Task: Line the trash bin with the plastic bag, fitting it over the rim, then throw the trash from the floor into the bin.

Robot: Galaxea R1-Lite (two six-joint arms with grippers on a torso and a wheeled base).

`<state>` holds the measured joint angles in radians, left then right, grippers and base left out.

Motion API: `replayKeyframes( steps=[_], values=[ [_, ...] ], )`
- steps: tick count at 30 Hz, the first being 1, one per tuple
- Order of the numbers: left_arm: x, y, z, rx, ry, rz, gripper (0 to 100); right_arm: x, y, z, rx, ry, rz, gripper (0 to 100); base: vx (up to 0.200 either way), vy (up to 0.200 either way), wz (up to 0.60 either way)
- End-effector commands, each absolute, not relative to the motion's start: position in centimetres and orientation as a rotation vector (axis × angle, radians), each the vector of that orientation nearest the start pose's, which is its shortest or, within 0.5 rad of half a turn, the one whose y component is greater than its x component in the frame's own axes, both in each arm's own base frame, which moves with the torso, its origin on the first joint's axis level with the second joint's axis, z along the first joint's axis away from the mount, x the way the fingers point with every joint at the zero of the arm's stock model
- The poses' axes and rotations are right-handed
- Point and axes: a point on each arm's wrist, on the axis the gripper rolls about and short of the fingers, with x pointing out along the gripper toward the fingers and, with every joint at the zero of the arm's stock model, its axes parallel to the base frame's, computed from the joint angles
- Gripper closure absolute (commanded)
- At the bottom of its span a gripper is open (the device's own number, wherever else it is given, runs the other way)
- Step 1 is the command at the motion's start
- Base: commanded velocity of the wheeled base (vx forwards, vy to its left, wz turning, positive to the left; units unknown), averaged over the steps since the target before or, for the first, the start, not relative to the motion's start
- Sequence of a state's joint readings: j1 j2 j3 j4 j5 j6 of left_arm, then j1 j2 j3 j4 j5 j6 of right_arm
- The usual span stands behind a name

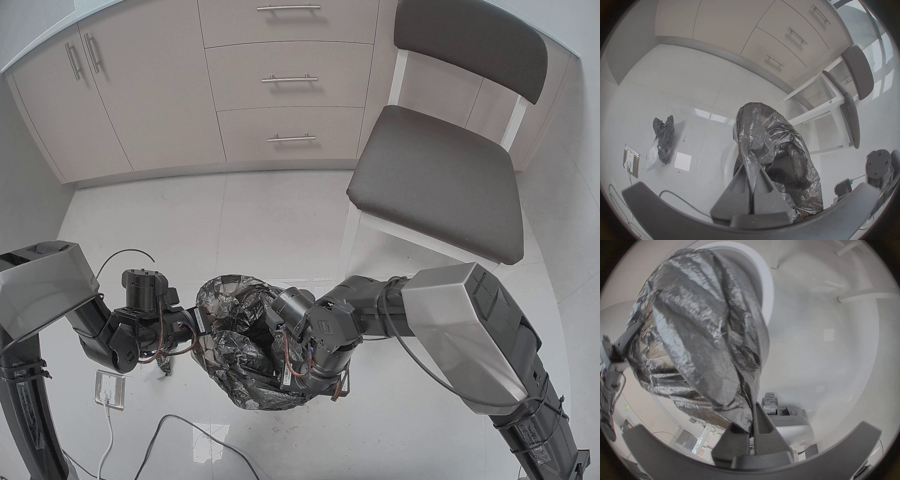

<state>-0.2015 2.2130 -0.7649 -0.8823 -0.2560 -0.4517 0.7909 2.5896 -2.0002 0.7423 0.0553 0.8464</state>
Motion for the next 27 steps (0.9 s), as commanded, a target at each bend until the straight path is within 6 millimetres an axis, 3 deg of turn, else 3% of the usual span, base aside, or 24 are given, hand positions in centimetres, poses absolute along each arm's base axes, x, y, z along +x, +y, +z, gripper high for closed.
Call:
replayKeyframes(
  steps=[1, 27],
  values=[
    [36.2, -7.9, 0.8, -0.447, 0.666, -0.307, 100, 32.7, 33.5, 1.9, 0.175, 1.425, 0.135, 100, 0.0, 0.0, 0.0],
    [38.6, -5.9, -1.2, -0.456, 0.638, -0.254, 100, 31.8, 34.3, 1.9, 0.064, 1.389, 0.186, 100, 0.0, 0.0, 0.0]
  ],
)
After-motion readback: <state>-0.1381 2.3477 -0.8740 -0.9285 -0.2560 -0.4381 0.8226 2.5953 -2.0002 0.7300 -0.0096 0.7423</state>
